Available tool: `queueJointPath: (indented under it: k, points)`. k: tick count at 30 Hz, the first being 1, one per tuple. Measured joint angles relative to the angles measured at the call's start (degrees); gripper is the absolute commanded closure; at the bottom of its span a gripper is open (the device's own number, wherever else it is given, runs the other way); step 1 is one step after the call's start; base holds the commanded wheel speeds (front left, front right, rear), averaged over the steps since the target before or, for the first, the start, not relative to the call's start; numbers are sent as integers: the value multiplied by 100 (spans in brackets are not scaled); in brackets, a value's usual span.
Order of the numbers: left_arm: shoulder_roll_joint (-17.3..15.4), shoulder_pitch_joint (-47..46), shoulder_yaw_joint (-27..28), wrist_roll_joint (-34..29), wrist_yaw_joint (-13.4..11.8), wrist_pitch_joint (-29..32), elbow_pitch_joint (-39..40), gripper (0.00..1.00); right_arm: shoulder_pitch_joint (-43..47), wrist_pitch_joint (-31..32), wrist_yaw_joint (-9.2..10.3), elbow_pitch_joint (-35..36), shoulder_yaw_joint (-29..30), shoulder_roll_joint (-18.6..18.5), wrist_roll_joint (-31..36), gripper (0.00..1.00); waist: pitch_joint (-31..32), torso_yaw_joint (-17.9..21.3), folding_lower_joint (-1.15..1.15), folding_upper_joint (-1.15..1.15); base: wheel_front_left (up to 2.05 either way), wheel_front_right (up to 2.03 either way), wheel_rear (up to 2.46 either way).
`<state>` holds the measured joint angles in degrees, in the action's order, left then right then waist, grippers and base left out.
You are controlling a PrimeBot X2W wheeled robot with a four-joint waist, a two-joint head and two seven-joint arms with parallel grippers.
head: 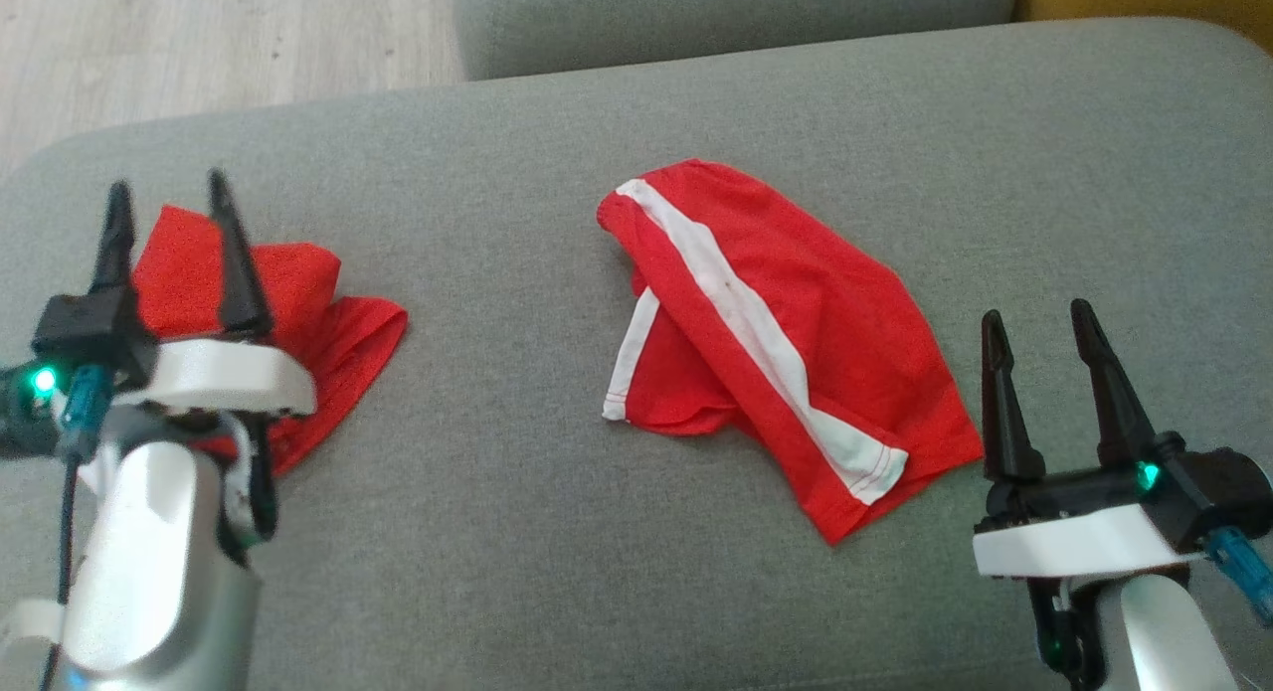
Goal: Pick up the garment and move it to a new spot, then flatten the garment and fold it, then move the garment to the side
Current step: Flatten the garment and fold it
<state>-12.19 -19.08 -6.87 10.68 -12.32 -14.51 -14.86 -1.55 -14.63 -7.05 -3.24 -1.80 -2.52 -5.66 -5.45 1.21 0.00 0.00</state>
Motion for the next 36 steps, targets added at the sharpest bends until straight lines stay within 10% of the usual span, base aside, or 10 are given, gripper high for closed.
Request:
queueJointPath:
  k: [11, 29, 36]
  points:
    - [753, 794, -567, 45, 735, -19, 789, 0, 30, 0, 0, 48, 42, 1, 21, 0, 189, -13, 0, 0, 0, 0, 0]
    - [927, 1386, -1100, 110, 726, -19, 730, 0, 186, 0, 0, 44, 13, 0, 238, 0, 112, -165, 0, 0, 0, 0, 0]
    - [938, 1066, -1502, 358, 679, -19, 708, 0, -970, 238, 0, -887, -833, -27, 635, 0, -149, -553, 0, 0, 0, 0, 0]
